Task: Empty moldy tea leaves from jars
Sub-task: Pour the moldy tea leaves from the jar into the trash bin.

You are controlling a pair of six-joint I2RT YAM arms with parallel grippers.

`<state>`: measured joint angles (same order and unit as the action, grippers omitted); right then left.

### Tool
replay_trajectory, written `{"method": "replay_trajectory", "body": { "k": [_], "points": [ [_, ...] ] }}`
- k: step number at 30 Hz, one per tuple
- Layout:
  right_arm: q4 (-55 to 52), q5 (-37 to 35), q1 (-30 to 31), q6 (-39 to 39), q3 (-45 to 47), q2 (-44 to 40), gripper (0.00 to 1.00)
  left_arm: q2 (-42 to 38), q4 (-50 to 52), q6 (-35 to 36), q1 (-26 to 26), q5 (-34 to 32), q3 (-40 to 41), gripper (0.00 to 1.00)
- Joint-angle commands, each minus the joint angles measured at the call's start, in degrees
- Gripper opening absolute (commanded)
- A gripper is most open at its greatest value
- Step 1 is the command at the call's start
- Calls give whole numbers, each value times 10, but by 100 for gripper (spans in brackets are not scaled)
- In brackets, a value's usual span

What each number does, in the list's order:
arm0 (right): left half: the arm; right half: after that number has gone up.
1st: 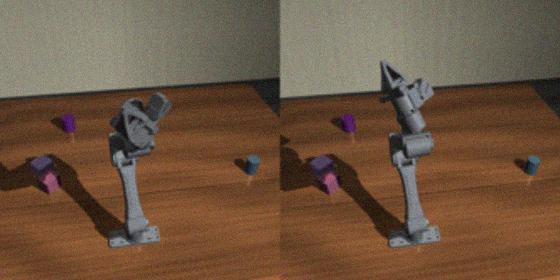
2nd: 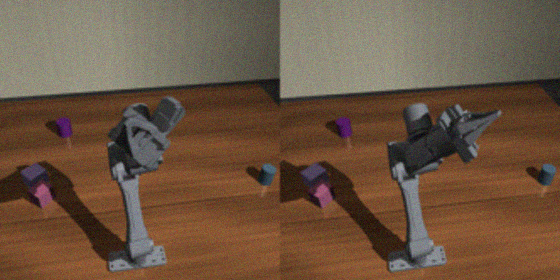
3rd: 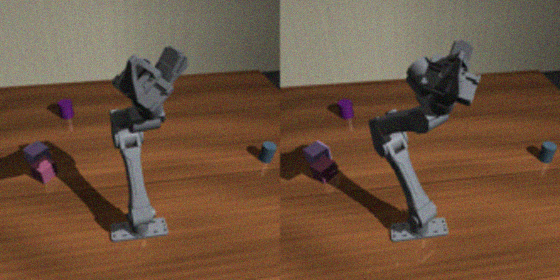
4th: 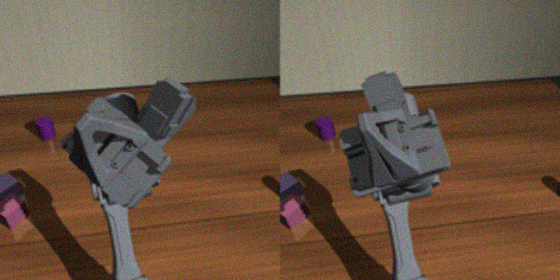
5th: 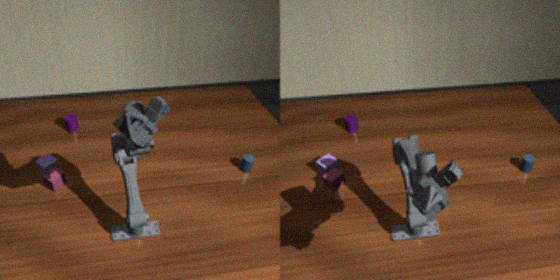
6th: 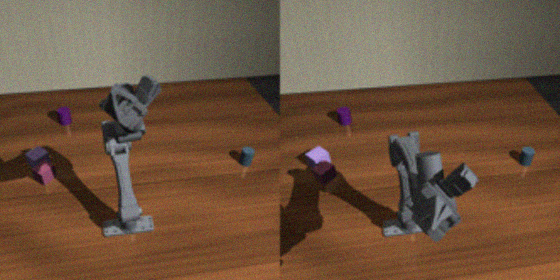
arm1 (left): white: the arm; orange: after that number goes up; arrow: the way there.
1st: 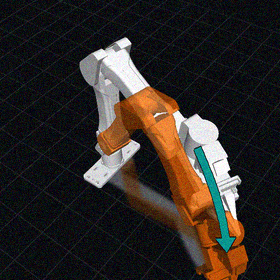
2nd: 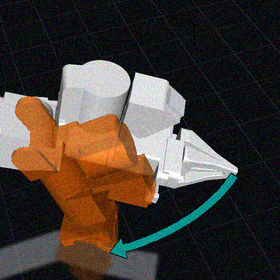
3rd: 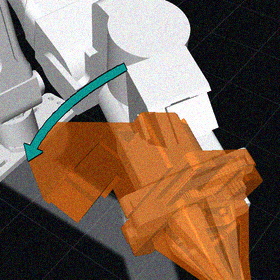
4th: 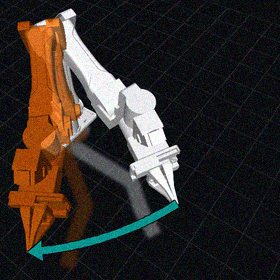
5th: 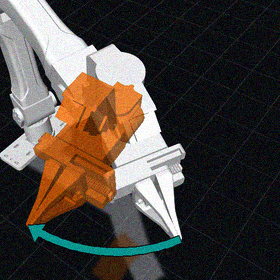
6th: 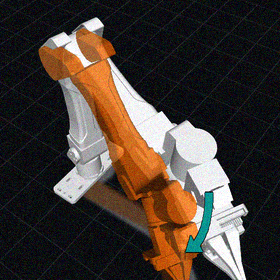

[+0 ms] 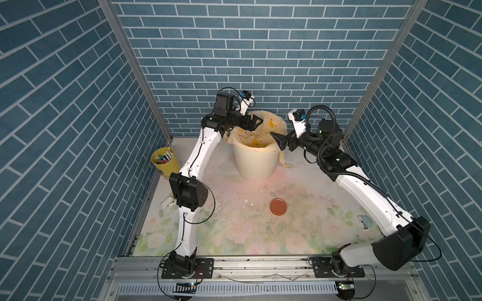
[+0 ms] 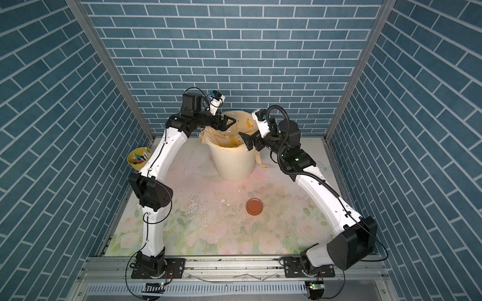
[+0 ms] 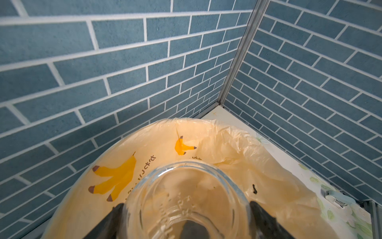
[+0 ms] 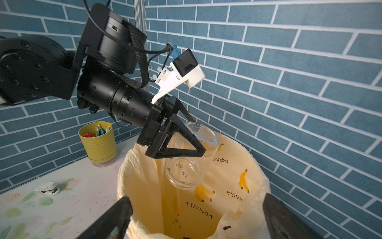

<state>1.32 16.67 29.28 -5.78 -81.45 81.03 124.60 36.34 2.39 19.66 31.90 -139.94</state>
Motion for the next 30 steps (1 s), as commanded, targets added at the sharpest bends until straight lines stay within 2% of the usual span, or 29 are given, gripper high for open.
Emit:
{"method": "replay_trajectory", "body": {
  "k": [1,3,5,9,11,13,16,19,22,26,30],
  "points": [
    [9,-1,-2,16,8,-15,99,-27,-18,7,2,-7,-4,0],
    [11,0,-2,19,9,-13,99,-21,-16,-10,-3,14,-9,0],
    [11,2,-2,20,8,-13,99,-24,-56,-58,-14,43,11,0],
    [8,2,-2,18,5,-17,99,-43,-128,-98,-16,44,50,0],
    [5,0,-2,15,5,-17,99,-42,-133,-111,-17,54,38,0],
    [5,1,-3,16,6,-17,99,-35,-114,-112,-15,48,25,0],
    [9,4,-2,19,10,-16,99,-32,-63,-66,-7,9,15,0],
    [5,4,-2,12,-4,-12,99,-47,-66,-65,-5,7,8,0],
    [-6,8,-2,6,-22,-7,99,-89,-122,-50,2,-19,59,0],
    [2,10,-2,16,-9,-8,99,-143,-230,-35,11,-56,223,0],
    [4,9,-2,17,1,-10,99,-124,-217,-49,11,-43,229,0]
  ]
}}
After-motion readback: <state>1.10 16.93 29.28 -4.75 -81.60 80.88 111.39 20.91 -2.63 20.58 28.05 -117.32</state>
